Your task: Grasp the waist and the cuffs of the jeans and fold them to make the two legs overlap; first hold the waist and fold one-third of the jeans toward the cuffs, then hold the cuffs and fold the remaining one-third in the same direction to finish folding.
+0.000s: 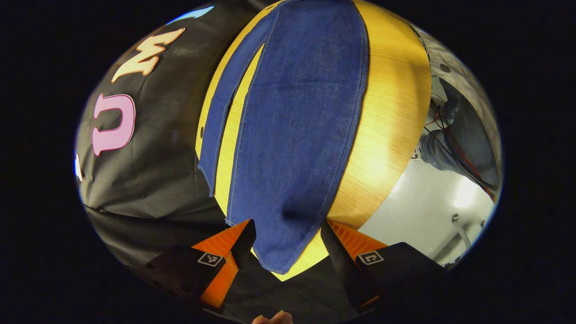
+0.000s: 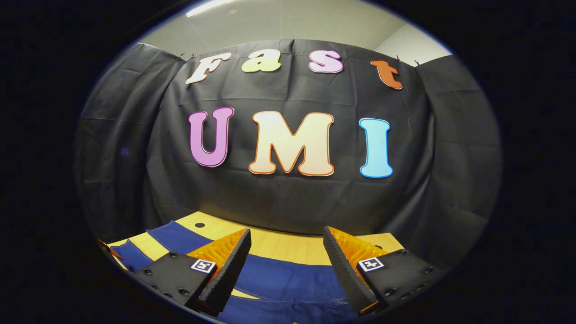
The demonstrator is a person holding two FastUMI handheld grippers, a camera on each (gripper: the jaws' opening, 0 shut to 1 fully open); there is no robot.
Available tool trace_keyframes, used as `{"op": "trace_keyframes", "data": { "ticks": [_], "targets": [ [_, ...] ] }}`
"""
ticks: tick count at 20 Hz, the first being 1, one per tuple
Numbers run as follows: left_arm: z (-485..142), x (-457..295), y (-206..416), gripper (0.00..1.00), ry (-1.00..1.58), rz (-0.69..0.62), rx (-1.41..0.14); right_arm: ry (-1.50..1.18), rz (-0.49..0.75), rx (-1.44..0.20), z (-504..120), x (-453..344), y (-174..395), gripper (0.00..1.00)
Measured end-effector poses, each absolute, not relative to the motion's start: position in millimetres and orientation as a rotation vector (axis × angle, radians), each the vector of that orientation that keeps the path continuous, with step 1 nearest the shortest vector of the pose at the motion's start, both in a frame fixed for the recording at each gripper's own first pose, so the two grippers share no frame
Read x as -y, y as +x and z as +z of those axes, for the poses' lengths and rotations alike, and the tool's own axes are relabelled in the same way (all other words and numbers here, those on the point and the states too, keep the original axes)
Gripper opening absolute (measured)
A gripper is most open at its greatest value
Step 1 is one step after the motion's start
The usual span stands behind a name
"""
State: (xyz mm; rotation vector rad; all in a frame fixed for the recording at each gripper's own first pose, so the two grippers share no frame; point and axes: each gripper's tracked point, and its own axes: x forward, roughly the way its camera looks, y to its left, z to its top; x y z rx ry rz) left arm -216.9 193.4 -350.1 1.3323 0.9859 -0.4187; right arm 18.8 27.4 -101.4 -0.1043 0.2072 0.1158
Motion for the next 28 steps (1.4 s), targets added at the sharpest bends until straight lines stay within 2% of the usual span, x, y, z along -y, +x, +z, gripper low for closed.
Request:
{"op": "trace_keyframes", "data": {
  "ticks": [5, 6, 8, 9, 10, 11, 15, 18, 23, 28],
  "targets": [
    [-358, -192, -201, 0.92, 1.341, -0.446, -0.956, -0.100, 0.088, -0.211, -104, -25, 12, 1.00],
    [-363, -195, -203, 0.90, 1.328, -0.449, -0.961, -0.100, 0.086, -0.215, -105, -26, 10, 0.97],
    [-366, -192, -196, 0.62, 1.359, -0.461, -0.941, -0.106, 0.081, -0.214, -104, -25, 6, 0.99],
    [-369, -190, -195, 0.52, 1.365, -0.465, -0.941, -0.113, 0.075, -0.206, -101, -23, 4, 0.99],
    [-371, -193, -195, 0.48, 1.357, -0.458, -0.947, -0.120, 0.068, -0.201, -99, -21, 2, 0.99],
    [-373, -192, -196, 0.34, 1.343, -0.448, -0.953, -0.127, 0.062, -0.203, -101, -17, 0, 0.99],
    [-375, -193, -198, 0.16, 1.325, -0.406, -0.972, -0.200, 0.063, -0.226, -107, 3, -9, 0.99],
    [-376, -192, -200, 0.09, 1.310, -0.390, -1.009, -0.389, 0.049, -0.224, -109, 37, -15, 0.99],
    [-378, -192, -200, 0.00, 1.290, -0.353, -1.043, -0.649, 0.104, -0.273, -141, 87, -48, 1.00],
    [-377, -192, -201, 0.00, 1.327, -0.340, -1.051, -0.755, 0.107, -0.378, -179, 141, -84, 0.99]
  ]
}}
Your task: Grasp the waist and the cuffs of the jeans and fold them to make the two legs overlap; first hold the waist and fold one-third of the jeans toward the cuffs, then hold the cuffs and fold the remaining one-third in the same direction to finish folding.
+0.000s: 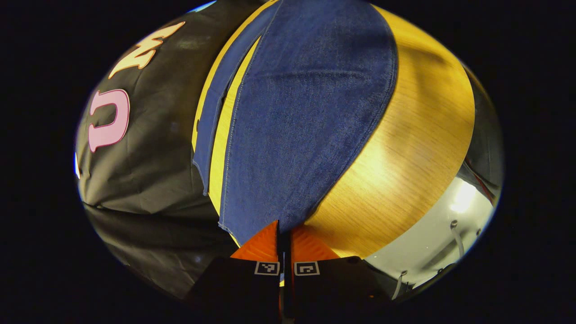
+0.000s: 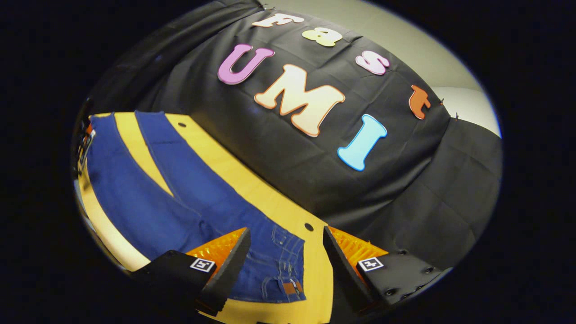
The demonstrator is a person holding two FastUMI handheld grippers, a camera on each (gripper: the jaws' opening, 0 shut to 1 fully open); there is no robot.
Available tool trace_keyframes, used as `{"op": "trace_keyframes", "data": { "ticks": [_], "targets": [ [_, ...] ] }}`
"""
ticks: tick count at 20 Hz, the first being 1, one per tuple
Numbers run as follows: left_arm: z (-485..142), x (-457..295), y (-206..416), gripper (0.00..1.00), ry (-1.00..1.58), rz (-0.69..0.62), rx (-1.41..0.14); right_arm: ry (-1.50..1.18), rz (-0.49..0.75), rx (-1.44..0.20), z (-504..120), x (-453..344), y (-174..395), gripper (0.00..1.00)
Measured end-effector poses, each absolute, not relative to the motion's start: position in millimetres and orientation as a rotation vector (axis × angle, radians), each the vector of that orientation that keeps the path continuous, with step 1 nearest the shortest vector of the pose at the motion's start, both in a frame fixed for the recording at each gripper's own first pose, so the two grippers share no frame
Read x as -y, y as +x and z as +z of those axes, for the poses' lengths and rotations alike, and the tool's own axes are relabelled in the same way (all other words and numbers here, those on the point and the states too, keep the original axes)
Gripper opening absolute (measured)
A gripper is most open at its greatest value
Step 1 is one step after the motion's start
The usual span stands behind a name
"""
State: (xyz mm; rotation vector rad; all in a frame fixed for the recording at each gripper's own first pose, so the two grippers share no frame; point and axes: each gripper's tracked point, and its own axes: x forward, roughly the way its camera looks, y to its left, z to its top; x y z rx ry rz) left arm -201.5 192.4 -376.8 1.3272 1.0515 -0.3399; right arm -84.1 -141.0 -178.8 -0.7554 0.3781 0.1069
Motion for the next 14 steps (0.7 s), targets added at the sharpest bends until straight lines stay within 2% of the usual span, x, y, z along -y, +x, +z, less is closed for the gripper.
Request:
{"op": "trace_keyframes", "data": {
  "ticks": [5, 9, 14],
  "targets": [
    [-377, -192, -200, 0.00, 1.370, -0.320, -1.058, -0.928, 0.163, -0.485, -225, 184, -119, 0.99],
    [-376, -193, -199, 0.00, 1.440, -0.302, -1.045, -1.077, 0.295, -0.549, -268, 193, -148, 0.99],
    [-375, -193, -199, 0.00, 1.412, -0.266, -1.052, -1.126, 0.422, -0.615, -311, 194, -168, 1.00]
  ]
}}
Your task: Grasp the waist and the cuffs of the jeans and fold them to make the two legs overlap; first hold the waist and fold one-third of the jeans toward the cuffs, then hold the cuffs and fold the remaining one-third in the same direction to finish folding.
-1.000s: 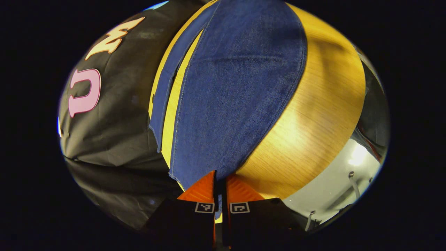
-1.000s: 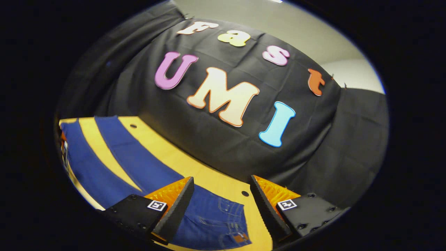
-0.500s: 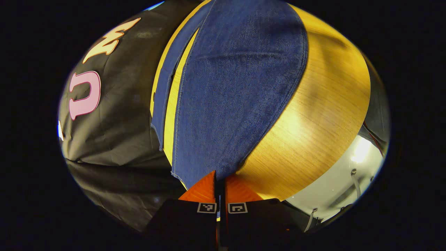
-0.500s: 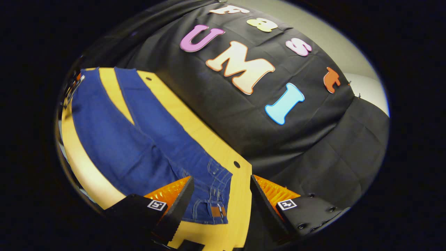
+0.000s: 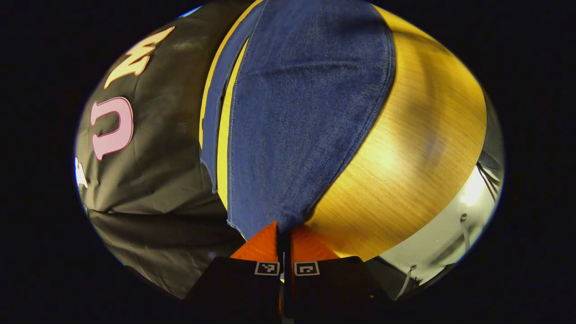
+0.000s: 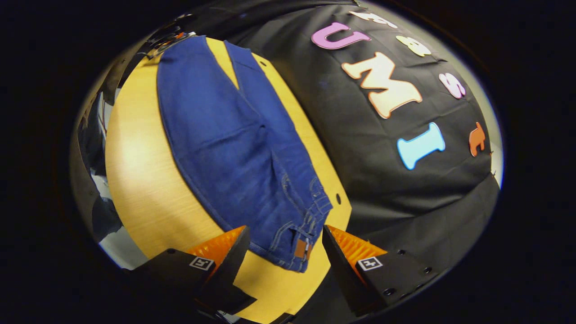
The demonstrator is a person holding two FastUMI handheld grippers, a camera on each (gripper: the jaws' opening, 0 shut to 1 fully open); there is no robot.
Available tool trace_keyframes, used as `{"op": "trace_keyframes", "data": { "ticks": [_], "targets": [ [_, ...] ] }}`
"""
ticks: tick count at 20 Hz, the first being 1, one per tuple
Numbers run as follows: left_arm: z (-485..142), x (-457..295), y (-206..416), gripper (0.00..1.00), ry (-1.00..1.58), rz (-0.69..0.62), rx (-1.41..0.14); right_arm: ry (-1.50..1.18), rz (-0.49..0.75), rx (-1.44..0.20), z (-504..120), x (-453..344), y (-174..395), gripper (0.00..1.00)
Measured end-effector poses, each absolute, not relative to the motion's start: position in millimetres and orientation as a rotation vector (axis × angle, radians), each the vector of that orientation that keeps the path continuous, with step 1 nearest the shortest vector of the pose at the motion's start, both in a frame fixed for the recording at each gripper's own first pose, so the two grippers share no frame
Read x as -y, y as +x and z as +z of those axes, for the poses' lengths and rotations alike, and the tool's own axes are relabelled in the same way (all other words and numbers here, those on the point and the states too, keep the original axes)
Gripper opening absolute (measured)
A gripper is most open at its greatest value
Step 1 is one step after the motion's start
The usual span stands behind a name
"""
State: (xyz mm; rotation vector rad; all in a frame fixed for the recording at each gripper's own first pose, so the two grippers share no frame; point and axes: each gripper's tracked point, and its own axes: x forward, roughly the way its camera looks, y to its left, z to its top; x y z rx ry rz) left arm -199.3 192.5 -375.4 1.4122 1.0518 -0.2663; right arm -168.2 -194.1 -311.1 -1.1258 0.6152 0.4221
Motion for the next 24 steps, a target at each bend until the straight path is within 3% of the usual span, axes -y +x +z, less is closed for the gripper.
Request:
{"op": "trace_keyframes", "data": {
  "ticks": [5, 8, 10, 12, 13, 18, 19, 24],
  "targets": [
    [-376, -192, -197, 0.00, 1.423, -0.245, -1.055, -1.296, 0.572, -0.661, -356, 204, -173, 1.00],
    [-376, -194, -198, 0.00, 1.372, -0.234, -1.074, -1.454, 0.678, -0.584, -363, 201, -167, 0.97],
    [-376, -194, -199, 0.00, 1.353, -0.232, -1.078, -1.488, 0.688, -0.588, -374, 203, -165, 0.94],
    [-376, -194, -198, 0.00, 1.349, -0.232, -1.076, -1.522, 0.676, -0.570, -375, 203, -155, 0.85],
    [-377, -194, -197, 0.00, 1.348, -0.230, -1.076, -1.523, 0.673, -0.575, -382, 202, -151, 0.87],
    [-376, -193, -199, 0.00, 1.335, -0.220, -1.085, -1.534, 0.674, -0.571, -399, 199, -149, 0.15],
    [-376, -193, -199, 0.00, 1.334, -0.219, -1.088, -1.528, 0.664, -0.563, -398, 199, -149, 0.07],
    [-369, -192, -196, 0.00, 1.220, -0.174, -1.106, -1.370, 0.599, -0.612, -383, 202, -142, 0.05]
  ]
}}
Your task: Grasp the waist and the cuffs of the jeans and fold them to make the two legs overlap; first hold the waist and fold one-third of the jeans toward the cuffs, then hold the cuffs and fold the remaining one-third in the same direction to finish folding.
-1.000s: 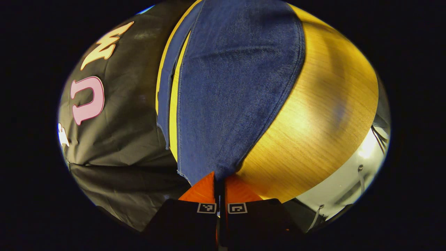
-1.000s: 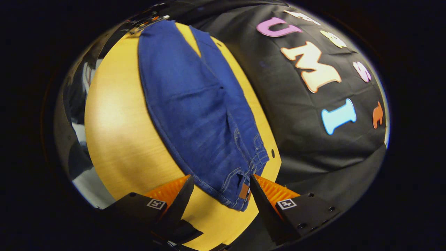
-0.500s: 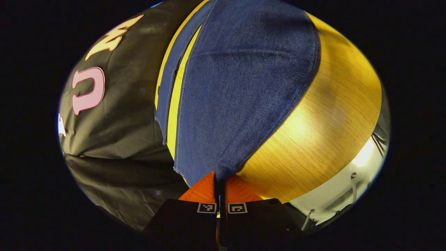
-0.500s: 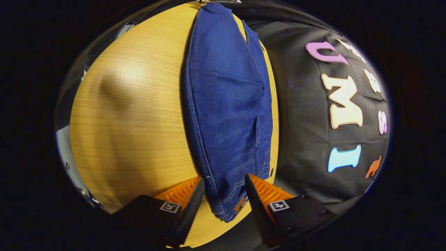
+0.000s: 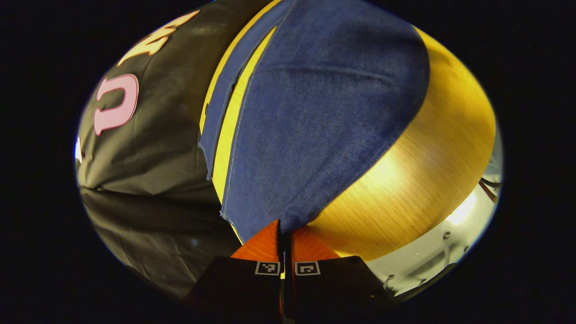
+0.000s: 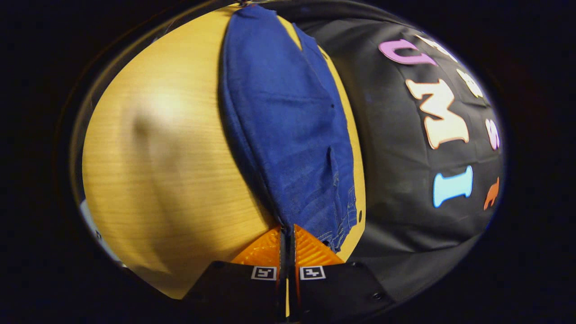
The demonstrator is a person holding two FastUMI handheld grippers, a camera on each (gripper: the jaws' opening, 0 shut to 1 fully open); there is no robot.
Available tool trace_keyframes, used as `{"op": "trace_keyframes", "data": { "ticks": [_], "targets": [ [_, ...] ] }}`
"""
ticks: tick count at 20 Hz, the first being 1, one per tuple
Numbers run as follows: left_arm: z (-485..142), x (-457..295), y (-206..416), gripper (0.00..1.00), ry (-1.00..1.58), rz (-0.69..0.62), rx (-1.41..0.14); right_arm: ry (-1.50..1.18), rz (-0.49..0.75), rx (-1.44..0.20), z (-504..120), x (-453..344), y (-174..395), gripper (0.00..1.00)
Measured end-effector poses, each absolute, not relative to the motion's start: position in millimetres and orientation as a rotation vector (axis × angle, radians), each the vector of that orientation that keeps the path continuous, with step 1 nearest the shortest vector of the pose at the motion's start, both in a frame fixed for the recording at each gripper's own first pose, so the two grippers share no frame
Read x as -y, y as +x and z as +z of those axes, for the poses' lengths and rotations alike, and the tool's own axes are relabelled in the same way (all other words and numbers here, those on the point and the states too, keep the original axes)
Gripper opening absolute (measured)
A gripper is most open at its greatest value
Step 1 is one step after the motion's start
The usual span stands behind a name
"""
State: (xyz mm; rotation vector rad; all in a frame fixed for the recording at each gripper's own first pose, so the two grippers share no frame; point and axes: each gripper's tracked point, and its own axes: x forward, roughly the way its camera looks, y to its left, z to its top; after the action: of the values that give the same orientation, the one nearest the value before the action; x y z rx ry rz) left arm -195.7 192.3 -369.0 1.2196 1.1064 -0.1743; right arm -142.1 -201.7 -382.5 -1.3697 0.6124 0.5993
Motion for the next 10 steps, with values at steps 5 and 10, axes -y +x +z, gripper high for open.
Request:
{"op": "trace_keyframes", "data": {
  "ticks": [5, 10],
  "targets": [
    [-326, -192, -171, 0.00, 1.120, -0.092, -1.057, -1.249, 0.427, -0.603, -339, 194, -115, 0.05],
    [-292, -198, -131, 0.00, 1.028, -0.034, -1.048, -1.163, 0.291, -0.559, -293, 182, -73, 0.05]
  ]
}}
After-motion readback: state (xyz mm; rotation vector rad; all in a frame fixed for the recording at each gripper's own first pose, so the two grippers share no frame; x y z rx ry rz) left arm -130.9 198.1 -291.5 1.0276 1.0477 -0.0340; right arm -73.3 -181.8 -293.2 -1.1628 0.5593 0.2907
